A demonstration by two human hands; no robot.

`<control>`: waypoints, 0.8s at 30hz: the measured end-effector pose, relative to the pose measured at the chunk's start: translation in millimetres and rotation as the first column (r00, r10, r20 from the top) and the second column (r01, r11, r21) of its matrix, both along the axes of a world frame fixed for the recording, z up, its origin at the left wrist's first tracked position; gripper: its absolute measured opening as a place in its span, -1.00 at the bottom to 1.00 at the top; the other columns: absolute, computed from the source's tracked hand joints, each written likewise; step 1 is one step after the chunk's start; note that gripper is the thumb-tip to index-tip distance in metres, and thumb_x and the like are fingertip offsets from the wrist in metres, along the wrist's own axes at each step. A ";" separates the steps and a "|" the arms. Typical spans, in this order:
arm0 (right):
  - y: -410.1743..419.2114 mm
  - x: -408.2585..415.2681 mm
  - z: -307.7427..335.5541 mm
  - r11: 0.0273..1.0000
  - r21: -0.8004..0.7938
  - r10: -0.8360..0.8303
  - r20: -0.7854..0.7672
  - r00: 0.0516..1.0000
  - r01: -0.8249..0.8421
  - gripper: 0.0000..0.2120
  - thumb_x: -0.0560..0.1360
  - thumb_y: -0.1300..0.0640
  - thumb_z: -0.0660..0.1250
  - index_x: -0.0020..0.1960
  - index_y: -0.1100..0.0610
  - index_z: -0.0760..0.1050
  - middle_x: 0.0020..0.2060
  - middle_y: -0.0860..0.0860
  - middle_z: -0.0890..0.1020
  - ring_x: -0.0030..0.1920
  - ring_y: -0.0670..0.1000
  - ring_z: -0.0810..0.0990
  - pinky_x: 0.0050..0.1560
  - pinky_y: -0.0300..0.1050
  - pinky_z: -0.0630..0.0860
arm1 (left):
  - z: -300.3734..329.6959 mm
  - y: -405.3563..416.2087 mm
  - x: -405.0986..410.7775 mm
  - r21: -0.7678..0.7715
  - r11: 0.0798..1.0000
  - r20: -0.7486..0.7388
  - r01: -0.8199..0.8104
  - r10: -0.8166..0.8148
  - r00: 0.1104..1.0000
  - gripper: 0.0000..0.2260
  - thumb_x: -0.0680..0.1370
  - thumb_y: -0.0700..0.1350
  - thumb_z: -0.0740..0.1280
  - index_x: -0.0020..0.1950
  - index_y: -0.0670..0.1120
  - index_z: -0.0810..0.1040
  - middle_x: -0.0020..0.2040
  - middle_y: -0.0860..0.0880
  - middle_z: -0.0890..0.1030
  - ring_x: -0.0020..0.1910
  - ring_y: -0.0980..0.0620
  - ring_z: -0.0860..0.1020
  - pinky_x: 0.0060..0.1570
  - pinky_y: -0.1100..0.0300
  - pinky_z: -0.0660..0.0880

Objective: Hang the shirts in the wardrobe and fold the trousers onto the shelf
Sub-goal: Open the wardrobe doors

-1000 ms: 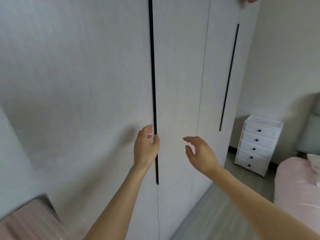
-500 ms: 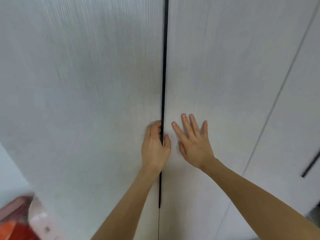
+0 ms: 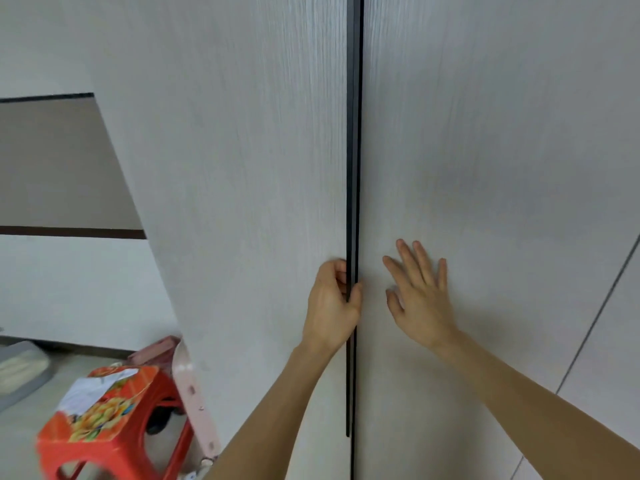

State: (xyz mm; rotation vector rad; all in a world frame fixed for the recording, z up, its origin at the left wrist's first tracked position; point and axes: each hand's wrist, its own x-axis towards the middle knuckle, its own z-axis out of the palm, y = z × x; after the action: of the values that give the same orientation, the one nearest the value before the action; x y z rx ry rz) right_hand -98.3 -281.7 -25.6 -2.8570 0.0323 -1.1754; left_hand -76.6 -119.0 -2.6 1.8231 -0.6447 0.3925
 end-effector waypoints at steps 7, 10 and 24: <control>94.1 -80.1 -29.7 0.767 0.544 0.376 0.049 0.925 -0.340 -0.75 0.53 0.29 0.24 0.19 0.21 0.51 0.02 0.04 0.62 0.03 0.04 0.60 0.08 -0.23 0.46 | -2.7 82.5 -71.6 -0.007 0.999 0.121 -0.045 0.045 0.992 -0.74 0.52 -0.20 0.33 -0.11 0.15 0.35 -0.24 0.07 0.47 -0.22 0.15 0.48 -0.25 0.38 0.47; 145.8 -108.0 -35.9 0.684 0.568 0.513 0.071 0.855 -0.457 -0.73 0.53 0.28 0.26 0.22 0.19 0.50 0.02 -0.02 0.62 0.03 -0.05 0.60 0.06 -0.31 0.50 | 0.0 128.6 -103.9 -0.005 0.993 0.152 -0.118 0.118 0.981 -0.71 0.54 -0.20 0.32 -0.15 0.18 0.33 -0.28 0.12 0.46 -0.23 0.22 0.49 -0.29 0.46 0.43; 352.3 -110.9 -38.0 0.487 0.459 0.870 -0.178 0.460 -0.743 -0.38 0.55 0.25 0.12 0.49 -0.09 -0.07 0.45 -0.21 0.04 0.48 -0.09 0.11 0.41 -0.22 0.16 | -1.1 341.8 -163.1 0.005 0.808 0.160 -0.589 0.581 0.798 -0.72 0.57 -0.30 0.20 0.26 -0.13 0.50 0.02 0.01 0.57 0.02 0.05 0.54 0.03 0.30 0.42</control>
State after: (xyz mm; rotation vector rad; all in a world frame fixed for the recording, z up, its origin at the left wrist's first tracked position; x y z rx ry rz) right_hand -209.2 70.6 -63.6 -2.2062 -0.9557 -0.3158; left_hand -239.7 222.9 -3.7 2.0389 -0.1657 0.9435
